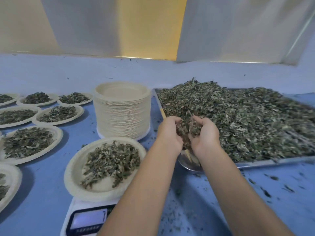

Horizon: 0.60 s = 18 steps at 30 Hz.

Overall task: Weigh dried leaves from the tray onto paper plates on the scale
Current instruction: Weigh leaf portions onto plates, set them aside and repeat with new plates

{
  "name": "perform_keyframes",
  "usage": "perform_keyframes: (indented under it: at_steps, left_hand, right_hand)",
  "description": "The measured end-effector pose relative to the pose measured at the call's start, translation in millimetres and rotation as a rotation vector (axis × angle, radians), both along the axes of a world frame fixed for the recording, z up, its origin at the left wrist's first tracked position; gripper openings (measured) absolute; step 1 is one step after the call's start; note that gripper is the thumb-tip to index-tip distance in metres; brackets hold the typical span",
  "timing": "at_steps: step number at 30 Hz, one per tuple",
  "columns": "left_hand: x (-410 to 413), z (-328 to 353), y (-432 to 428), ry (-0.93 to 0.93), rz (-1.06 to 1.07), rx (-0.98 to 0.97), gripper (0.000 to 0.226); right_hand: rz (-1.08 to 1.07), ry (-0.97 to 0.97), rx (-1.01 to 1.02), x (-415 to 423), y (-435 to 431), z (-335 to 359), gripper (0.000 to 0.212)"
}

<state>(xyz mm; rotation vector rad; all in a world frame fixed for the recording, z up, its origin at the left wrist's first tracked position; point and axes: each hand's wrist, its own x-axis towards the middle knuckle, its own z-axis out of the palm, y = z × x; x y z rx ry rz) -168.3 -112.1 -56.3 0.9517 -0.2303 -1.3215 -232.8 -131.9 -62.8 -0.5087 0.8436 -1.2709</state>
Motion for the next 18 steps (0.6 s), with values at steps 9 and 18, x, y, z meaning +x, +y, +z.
perform_keyframes:
  at_steps: [9, 18]
  left_hand:
    - [-3.6, -0.6, -0.9, -0.044, -0.132, -0.023, 0.058]
    - [11.0, 6.7, 15.9, -0.036, -0.095, -0.118, 0.044]
  right_hand:
    - [0.004, 0.191, -0.044, -10.2, -19.2, -16.8, 0.033]
    - [0.017, 0.006, -0.160, 14.4, -5.2, -9.9, 0.030]
